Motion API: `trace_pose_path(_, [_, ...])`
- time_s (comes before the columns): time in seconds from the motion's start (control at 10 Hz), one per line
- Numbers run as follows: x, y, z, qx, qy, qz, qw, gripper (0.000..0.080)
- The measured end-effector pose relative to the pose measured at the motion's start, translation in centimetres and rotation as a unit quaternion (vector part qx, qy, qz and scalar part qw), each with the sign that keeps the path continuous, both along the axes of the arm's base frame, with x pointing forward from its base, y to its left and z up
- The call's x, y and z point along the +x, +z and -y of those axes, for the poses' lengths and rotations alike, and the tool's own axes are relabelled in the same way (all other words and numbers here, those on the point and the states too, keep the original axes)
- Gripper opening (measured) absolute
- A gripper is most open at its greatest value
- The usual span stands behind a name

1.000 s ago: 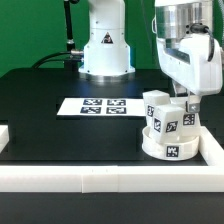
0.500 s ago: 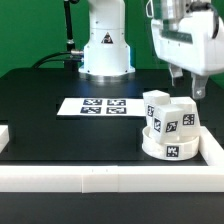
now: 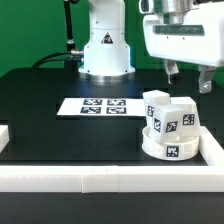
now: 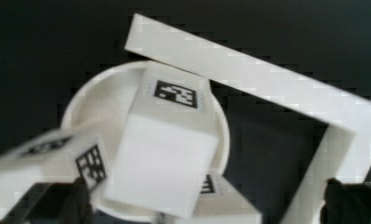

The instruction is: Assemble stool

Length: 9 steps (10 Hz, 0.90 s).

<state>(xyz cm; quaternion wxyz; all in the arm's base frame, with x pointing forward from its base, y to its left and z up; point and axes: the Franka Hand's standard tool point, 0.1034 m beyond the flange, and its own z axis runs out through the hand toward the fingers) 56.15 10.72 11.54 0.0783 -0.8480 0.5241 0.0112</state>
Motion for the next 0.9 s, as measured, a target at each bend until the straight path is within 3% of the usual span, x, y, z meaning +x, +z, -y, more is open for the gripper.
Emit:
trace_pose_path(0.2, [-0.1,-0.1,-0.4,-0.023,0.175,0.022,0.984,0.0648])
trace_pose_path(0.5, [-0.3,-0.2,-2.7,-0.031,0.369,0.039,0.928,0.0648])
trace_pose_path(0.9, [-0.2,-0.2,-2.1,-0.042,0.516,0.057,0.854,0.0648])
